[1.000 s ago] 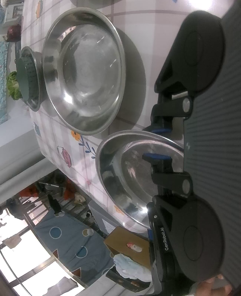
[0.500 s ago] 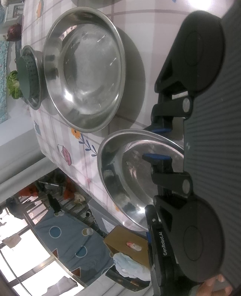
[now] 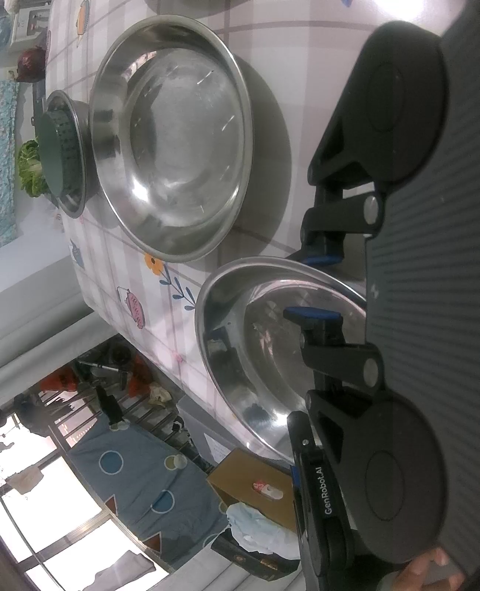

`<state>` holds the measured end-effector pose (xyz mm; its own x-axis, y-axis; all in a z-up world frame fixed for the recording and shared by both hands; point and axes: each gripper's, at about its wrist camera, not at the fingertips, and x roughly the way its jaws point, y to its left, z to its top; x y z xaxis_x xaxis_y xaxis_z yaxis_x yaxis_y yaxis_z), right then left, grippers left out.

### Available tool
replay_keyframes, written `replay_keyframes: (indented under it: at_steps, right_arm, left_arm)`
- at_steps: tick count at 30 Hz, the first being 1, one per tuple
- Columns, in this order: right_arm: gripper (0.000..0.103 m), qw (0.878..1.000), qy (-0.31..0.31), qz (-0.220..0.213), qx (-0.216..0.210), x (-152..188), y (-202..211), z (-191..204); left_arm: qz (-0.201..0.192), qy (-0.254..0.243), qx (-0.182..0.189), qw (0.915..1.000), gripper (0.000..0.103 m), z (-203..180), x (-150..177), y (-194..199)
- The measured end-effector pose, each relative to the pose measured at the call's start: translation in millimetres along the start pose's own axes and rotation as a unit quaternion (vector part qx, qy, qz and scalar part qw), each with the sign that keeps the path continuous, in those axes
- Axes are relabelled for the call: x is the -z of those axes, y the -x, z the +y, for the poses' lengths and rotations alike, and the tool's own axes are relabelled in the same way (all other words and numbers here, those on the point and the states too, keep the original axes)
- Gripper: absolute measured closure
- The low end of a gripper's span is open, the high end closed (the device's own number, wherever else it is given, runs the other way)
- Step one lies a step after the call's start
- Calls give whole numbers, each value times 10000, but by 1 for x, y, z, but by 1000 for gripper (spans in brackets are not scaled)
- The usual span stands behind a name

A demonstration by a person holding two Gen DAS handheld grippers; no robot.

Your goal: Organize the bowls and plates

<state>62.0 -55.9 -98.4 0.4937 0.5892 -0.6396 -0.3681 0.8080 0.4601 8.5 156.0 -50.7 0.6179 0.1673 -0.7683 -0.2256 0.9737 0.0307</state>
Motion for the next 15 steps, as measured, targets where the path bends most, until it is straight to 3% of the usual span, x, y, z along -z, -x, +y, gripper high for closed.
replay_keyframes:
  at_steps: [15]
  right_arm:
    - [81,10000,-2,-13,-9,0,0,1]
  left_arm:
    - [-48,-5,-8,10000,65,-1,-2,6]
